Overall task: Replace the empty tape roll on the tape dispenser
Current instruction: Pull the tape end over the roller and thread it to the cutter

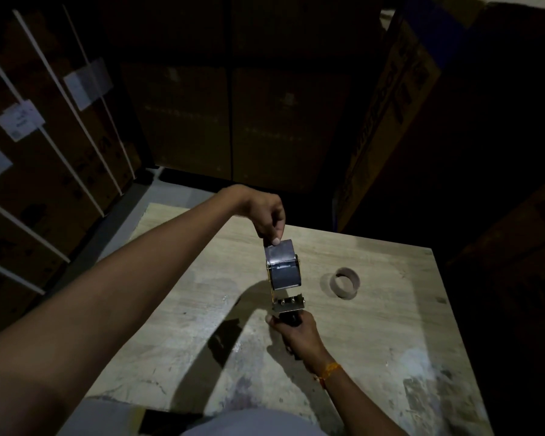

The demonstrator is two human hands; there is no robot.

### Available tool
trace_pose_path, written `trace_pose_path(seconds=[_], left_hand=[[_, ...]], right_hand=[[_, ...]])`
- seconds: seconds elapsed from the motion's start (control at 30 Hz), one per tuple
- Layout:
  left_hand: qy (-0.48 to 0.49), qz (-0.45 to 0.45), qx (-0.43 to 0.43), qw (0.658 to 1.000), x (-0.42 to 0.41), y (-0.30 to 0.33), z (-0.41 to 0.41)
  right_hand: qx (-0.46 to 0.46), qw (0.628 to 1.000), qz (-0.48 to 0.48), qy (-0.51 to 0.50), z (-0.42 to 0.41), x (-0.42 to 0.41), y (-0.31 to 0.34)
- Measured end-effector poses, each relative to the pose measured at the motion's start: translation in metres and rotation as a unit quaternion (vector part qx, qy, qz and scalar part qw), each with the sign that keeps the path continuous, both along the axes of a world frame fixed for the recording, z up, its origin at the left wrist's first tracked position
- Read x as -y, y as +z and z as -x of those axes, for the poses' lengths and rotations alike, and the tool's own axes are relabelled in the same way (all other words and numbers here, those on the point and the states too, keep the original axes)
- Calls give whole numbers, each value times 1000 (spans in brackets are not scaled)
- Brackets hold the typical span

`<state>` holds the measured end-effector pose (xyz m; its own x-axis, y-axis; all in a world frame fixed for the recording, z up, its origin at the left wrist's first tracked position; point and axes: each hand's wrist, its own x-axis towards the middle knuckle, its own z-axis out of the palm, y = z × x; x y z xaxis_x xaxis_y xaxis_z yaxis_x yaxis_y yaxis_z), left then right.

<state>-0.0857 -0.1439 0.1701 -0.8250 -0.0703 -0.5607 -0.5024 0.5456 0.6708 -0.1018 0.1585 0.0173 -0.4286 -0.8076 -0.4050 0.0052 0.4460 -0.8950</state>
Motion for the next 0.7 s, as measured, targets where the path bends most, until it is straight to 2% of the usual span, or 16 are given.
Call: trace_pose_path(seconds=[0.17,0.3,0.47,0.7], left_hand=[[12,-68,14,998,7,16,-5],[22,-102,19,994,12,22,-8],[11,-69,42,997,18,31,-2],[-18,-23,94,995,16,35,15]], right_hand=[[1,996,84,18,5,-1,9],[-24,994,99,36,6,1,10],[-27,995,92,36,2,7,7],[10,999,37,10,2,10,2]])
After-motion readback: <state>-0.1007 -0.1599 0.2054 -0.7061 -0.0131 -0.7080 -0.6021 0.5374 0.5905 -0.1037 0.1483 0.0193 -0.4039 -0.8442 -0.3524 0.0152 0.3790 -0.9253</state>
